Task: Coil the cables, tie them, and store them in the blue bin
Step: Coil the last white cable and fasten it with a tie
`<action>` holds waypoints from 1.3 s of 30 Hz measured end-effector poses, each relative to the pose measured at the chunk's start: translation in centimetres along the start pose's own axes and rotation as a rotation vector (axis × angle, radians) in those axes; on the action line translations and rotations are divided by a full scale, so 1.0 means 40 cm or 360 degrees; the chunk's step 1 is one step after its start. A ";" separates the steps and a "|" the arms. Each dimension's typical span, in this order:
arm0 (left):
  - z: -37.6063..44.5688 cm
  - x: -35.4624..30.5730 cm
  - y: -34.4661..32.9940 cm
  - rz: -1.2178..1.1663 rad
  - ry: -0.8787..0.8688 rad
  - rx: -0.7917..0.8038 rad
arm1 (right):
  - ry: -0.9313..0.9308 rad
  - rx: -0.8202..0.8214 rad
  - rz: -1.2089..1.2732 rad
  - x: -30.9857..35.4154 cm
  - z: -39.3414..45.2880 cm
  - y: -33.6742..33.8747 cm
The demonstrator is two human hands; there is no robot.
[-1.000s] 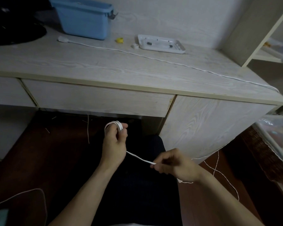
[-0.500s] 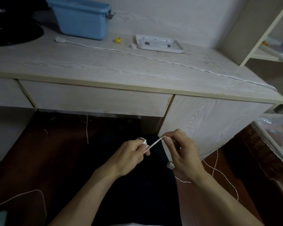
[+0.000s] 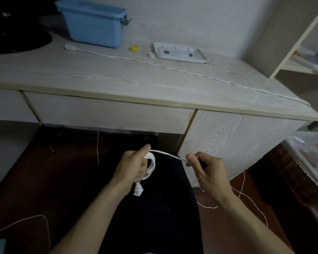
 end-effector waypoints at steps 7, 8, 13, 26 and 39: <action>0.011 -0.001 0.019 -0.1425 0.0185 0.0112 | -0.0105 0.0199 0.0012 -0.015 -0.001 -0.013; 0.011 -0.006 0.020 -0.1505 0.0138 0.0114 | -0.0108 0.0276 -0.0014 -0.018 -0.003 -0.022; 0.019 -0.023 0.024 -0.1725 -0.0003 -0.0002 | -0.0012 0.0696 -0.0235 -0.028 -0.018 -0.074; 0.006 -0.006 0.024 0.0059 -0.0658 -0.0367 | 0.0218 0.1009 -0.0332 0.029 -0.046 -0.140; -0.029 0.049 -0.064 0.0394 -0.0002 0.0782 | 0.0303 0.0176 -0.0205 0.024 -0.006 -0.058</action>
Point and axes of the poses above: each hand's wrist, its own z-axis towards the middle knuckle, its own y-axis out of the back of the hand, x = y × z, the point moved 5 cm from there along z, towards the middle knuckle, and after that the axes turned 2 degrees about x, right-handed, at the moved point
